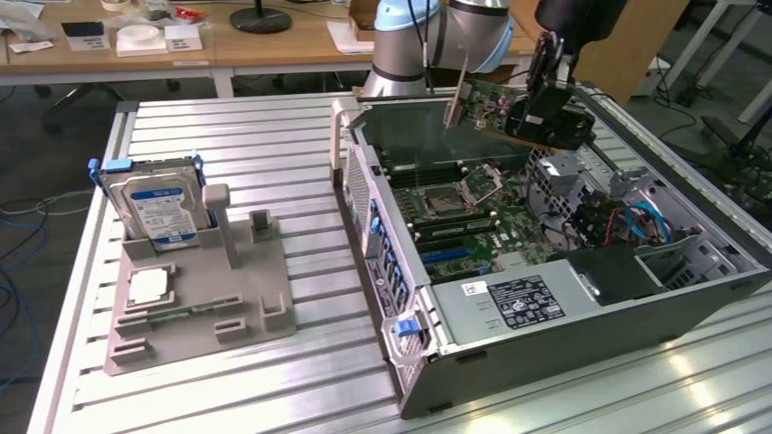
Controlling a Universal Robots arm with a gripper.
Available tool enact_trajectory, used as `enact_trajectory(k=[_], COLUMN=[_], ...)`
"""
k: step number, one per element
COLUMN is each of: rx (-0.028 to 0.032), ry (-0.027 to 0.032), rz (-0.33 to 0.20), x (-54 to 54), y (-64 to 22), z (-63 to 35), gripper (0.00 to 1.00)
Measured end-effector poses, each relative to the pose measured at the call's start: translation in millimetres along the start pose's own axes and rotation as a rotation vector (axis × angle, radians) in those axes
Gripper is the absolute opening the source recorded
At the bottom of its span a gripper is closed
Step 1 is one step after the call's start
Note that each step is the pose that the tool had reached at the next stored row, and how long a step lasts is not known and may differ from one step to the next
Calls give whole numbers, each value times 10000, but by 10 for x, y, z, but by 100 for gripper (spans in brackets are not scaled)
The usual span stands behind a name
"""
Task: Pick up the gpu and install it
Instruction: 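Insert the gpu into the slot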
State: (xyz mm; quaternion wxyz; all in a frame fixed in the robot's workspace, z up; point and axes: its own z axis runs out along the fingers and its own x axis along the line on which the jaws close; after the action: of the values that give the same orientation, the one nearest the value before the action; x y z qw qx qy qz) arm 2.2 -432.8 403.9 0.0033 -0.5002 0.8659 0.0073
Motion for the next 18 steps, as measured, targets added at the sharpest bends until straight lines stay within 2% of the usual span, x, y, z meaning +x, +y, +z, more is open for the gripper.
enact_trajectory(k=[14,16,18], rx=[-31,-14,47], ry=[22,15,-7], rz=[-2528,-2787,-2986], x=[0,1,2], y=[-1,-2,-2], z=[32,39,47], gripper=[28,28,28])
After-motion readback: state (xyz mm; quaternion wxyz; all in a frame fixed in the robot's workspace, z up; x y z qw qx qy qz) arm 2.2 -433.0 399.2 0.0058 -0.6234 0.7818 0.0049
